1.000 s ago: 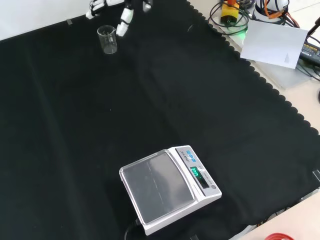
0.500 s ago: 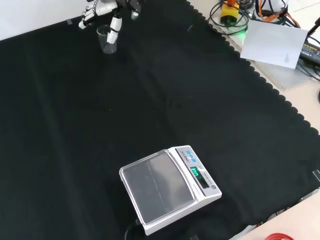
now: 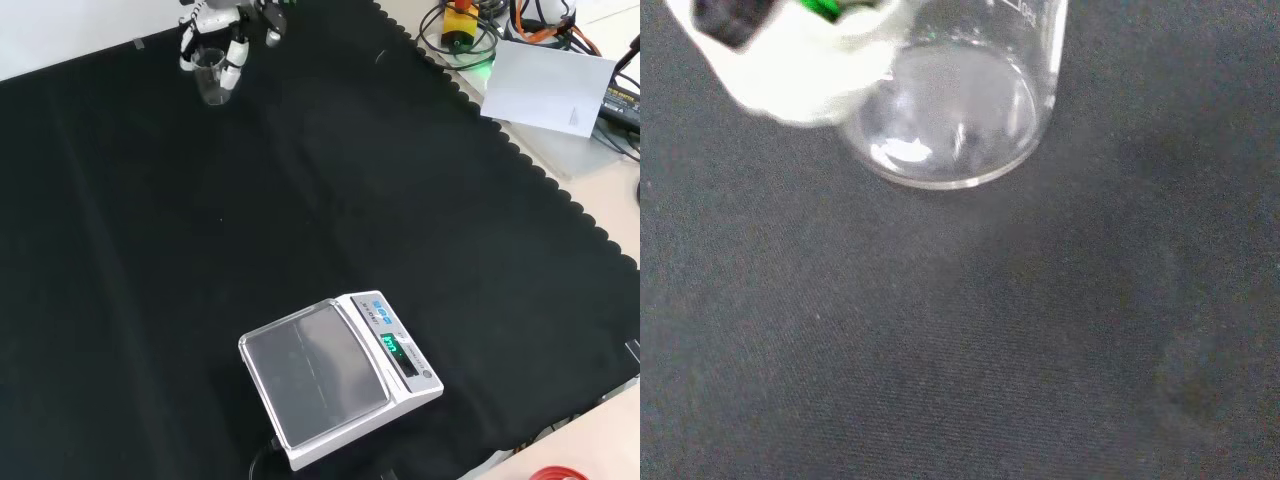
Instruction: Pick up the beaker.
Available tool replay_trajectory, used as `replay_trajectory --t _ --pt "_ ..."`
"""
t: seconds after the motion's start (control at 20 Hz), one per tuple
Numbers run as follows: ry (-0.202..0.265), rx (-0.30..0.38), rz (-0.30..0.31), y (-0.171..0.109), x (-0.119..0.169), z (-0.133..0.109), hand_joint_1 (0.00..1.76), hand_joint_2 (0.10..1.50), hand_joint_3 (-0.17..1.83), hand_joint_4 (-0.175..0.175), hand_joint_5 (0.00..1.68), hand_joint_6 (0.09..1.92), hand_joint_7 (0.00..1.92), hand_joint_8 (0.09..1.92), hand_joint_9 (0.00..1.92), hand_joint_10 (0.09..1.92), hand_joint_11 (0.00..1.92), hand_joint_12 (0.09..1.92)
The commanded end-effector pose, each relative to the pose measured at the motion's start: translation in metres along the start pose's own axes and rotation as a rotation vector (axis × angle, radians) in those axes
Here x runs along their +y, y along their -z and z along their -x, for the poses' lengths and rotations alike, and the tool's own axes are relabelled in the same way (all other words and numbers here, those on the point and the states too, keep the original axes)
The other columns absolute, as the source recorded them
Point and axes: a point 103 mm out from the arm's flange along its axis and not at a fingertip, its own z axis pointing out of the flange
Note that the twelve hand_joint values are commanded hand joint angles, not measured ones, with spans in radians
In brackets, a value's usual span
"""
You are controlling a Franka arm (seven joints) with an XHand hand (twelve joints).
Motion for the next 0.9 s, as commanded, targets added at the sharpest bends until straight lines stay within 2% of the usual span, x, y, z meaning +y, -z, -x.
replay_trajectory --t 0.05,0.15,0.35,0.65,0.9 --pt "-0.005 0.040 0.126 0.004 -0.002 -0.012 1.04 0.65 0.45 0.174 1.10 0.67 0.90 0.88 0.93 0.65 0.39 1.47" --pt "-0.004 0.038 0.132 0.005 -0.002 -0.014 1.09 0.75 0.39 0.175 1.25 0.53 0.94 0.89 0.96 0.65 0.44 1.45" --pt "0.002 0.035 0.134 0.007 -0.001 -0.016 1.13 0.77 0.37 0.175 1.37 0.37 1.03 0.88 1.01 0.64 0.49 1.42" --pt "0.024 0.043 0.141 0.016 -0.004 -0.022 1.13 0.75 0.40 0.175 1.40 0.33 1.06 0.87 1.02 0.64 0.50 1.41" --pt "0.064 0.037 0.158 0.034 -0.008 -0.043 1.14 0.74 0.42 0.175 1.41 0.32 1.06 0.87 1.02 0.64 0.51 1.41"
